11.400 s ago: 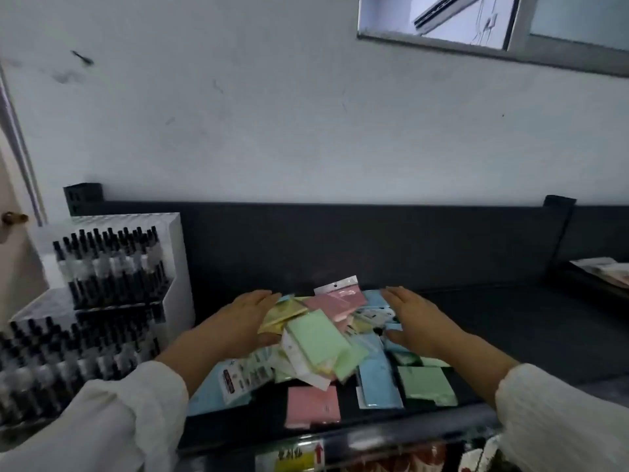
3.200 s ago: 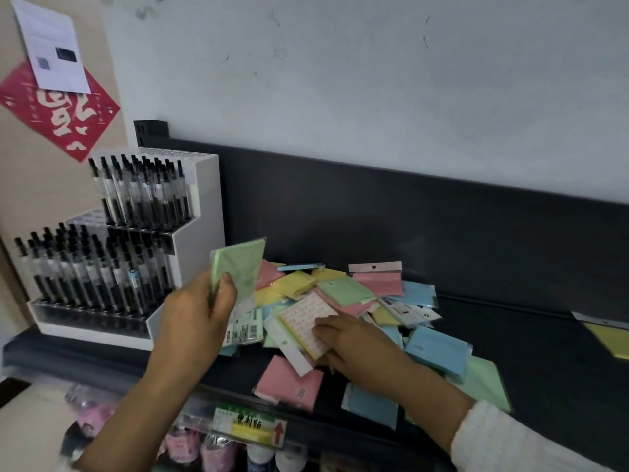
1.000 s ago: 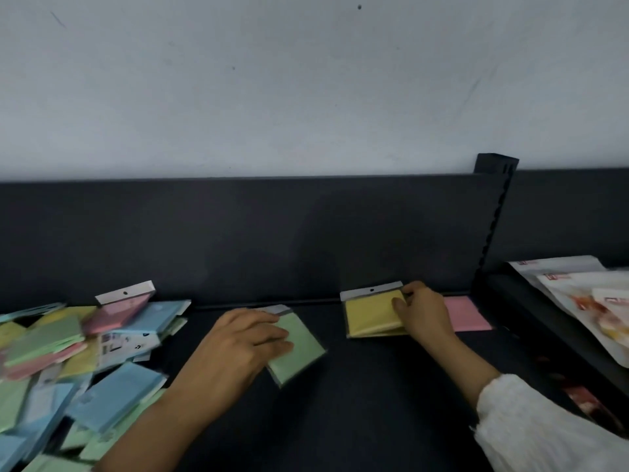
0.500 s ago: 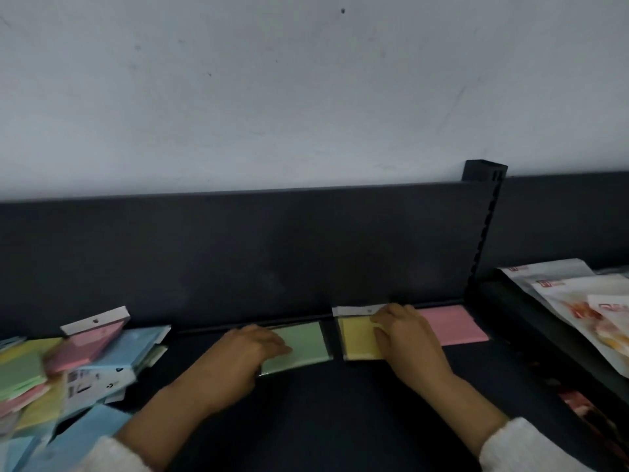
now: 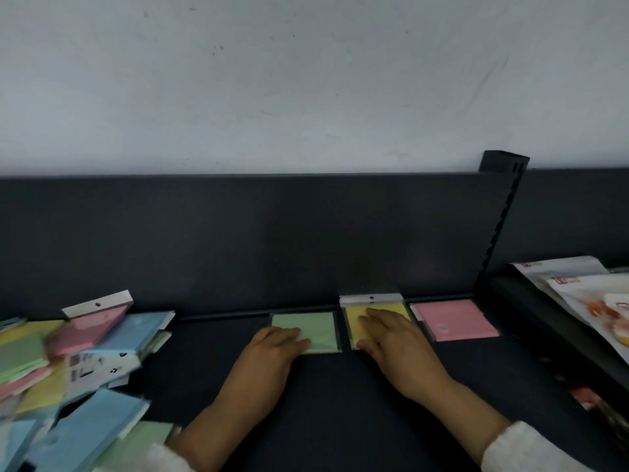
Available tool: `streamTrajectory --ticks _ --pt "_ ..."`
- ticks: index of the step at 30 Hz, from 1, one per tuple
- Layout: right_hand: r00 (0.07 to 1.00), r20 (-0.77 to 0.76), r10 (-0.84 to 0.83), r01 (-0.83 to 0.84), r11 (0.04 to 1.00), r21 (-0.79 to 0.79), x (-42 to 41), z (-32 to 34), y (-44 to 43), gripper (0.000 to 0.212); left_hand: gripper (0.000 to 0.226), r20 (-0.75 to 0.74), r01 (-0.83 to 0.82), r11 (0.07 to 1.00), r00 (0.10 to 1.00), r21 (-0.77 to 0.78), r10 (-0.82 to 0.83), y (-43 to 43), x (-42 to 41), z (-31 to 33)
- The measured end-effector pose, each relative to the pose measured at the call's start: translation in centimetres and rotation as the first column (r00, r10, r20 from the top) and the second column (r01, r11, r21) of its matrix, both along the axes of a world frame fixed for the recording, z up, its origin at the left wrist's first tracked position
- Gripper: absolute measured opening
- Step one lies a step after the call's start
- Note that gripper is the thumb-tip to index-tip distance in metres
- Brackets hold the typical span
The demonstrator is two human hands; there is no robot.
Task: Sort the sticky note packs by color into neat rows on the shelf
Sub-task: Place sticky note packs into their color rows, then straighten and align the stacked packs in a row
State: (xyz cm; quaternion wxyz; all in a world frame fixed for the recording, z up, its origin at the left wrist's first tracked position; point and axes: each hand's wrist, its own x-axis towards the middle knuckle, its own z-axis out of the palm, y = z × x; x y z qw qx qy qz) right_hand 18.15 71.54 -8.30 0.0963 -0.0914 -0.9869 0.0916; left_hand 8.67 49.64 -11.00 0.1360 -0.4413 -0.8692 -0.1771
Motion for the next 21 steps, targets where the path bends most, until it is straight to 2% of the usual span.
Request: streamTrajectory --ticks 3,6,12,16,21 --pt "1.0 -0.021 -0.001 0.001 1.0 0.009 0.1 -0.1 -0.1 0.052 0.031 -0.013 -0.054 0.998 0.998 0.035 0.055 0.0 0.0 0.1" --pt "1.0 -0.031 -0.006 0.006 1.0 0.012 0.2 -0.3 -0.2 0.051 0.033 0.051 -0.045 0.998 0.998 0.054 0.042 0.0 0.1 0.0" --pt "0.999 -0.049 -0.008 0.008 1.0 0.001 0.4 -0.3 -0.4 0.051 0.043 0.1 -0.027 0.999 0.995 0.044 0.022 0.1 0.1 0.2" --pt "0.998 -0.064 -0.009 0.01 1.0 0.005 0.6 -0.2 -0.6 0.049 0.065 0.124 -0.029 0.999 0.992 0.031 0.025 0.1 0.3 0.3" --pt "0.998 -0.056 0.007 -0.01 0.998 -0.059 0.9 0.2 -0.5 0.048 0.047 0.043 -0.097 0.995 0.994 -0.038 0.099 -0.5 1.3 2.0"
